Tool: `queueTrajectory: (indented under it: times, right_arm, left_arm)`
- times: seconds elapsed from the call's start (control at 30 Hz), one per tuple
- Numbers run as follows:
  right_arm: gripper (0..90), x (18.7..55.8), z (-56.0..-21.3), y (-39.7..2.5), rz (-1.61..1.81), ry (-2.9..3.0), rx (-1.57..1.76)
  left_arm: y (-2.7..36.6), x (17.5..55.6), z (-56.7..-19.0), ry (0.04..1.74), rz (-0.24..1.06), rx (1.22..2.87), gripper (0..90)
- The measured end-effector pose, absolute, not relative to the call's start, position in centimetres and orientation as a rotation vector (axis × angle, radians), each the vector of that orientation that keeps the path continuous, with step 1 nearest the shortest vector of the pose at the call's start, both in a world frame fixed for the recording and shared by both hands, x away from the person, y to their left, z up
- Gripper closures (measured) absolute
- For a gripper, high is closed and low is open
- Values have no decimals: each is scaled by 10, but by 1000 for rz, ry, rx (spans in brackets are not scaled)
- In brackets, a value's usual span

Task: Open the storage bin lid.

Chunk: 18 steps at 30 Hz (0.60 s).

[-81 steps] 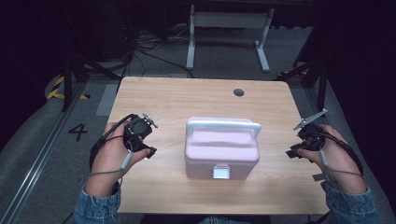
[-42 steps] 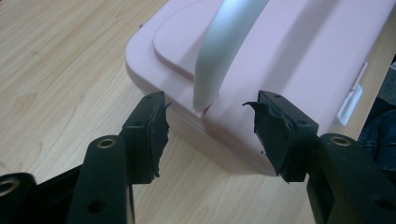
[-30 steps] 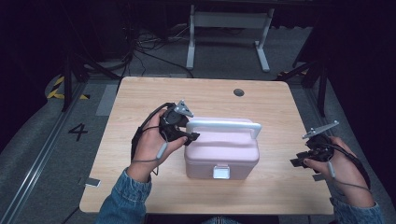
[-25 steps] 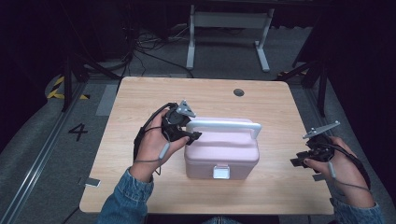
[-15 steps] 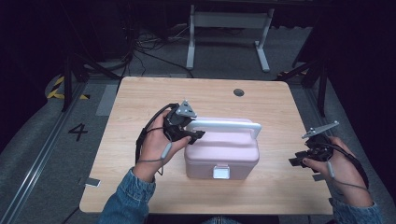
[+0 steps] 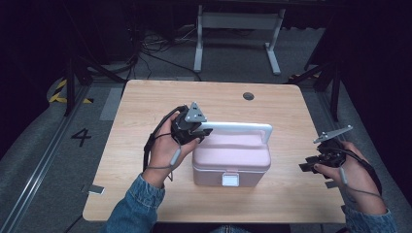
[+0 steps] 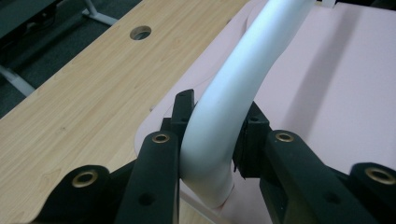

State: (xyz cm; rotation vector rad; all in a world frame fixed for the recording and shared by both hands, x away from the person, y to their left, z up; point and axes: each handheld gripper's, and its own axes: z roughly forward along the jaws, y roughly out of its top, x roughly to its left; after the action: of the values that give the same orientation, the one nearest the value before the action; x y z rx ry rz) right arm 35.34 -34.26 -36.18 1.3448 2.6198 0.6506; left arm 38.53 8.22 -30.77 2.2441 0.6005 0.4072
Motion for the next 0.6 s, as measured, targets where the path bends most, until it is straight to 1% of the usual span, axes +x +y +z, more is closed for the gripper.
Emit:
queueTrajectory:
  times: [0.1,0.23,0.33,0.5,0.6]
  right_arm:
    - [587,353,-361,-342,665,2618,1341]
    - [577,353,-360,-341,684,2622,1341]
    - [577,352,-358,-341,699,2619,1334]
    - [577,353,-358,-340,706,2622,1325]
    - [577,352,-358,-340,709,2626,1324]
  left_arm:
    - [83,390,-308,617,369,2223,738]
    - [87,402,-310,642,254,2215,740]
    - [91,407,-307,645,191,2190,740]
    - [92,407,-298,653,175,2158,726]
    - [91,408,-294,646,190,2179,712]
